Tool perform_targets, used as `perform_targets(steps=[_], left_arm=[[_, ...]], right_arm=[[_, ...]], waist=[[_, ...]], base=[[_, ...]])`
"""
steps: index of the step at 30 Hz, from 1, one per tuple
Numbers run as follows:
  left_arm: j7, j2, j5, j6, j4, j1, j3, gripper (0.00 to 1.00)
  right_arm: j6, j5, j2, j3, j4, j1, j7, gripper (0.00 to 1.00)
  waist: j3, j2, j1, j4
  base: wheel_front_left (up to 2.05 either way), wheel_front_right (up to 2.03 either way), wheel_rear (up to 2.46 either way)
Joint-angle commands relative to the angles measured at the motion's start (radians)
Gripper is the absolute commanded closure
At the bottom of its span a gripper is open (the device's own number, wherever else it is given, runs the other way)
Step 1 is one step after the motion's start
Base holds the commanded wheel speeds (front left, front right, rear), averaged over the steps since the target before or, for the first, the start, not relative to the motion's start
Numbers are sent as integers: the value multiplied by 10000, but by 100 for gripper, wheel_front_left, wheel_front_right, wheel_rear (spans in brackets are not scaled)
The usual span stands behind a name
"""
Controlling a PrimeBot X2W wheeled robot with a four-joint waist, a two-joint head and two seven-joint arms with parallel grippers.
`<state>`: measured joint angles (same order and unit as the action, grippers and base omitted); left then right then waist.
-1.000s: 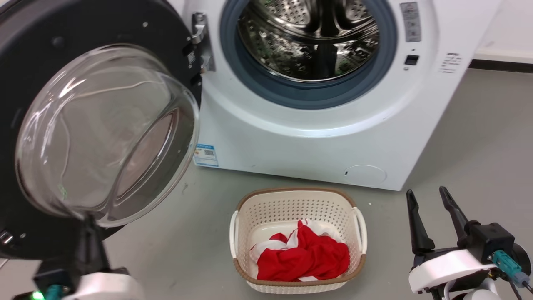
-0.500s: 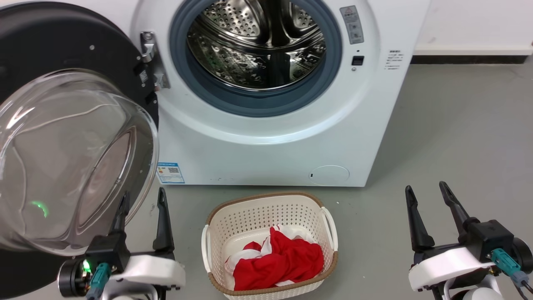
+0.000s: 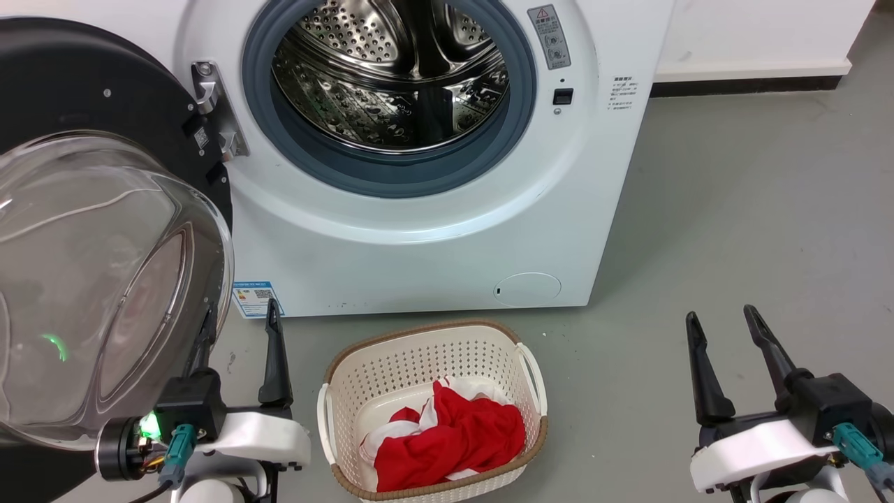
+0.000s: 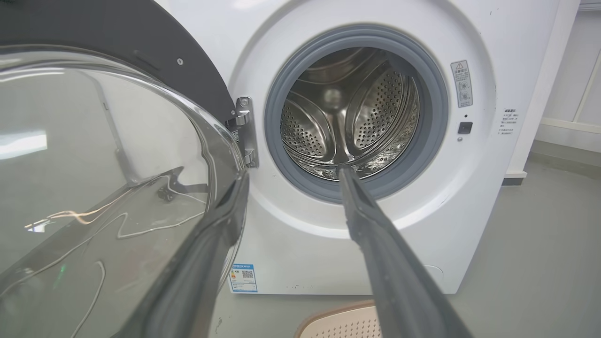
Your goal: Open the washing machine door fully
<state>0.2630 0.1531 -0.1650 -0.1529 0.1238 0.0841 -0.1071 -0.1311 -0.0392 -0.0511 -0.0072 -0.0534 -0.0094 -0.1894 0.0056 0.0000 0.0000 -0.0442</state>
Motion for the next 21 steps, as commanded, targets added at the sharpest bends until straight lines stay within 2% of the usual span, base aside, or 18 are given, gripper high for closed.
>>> perform_targets(steps=[1,21], left_arm=[[22,-32,117,56,32,-167,97,0],[23,-527,670,630,279,-230,675,0]], right_arm=[[7,-87,20,13,8,186,2,0],[7,-245,21,-4,-137,111,-34,0]], waist=[[-10,0,0,7],[-24,0,0,49]], base=[[0,0,0],[0,0,0]])
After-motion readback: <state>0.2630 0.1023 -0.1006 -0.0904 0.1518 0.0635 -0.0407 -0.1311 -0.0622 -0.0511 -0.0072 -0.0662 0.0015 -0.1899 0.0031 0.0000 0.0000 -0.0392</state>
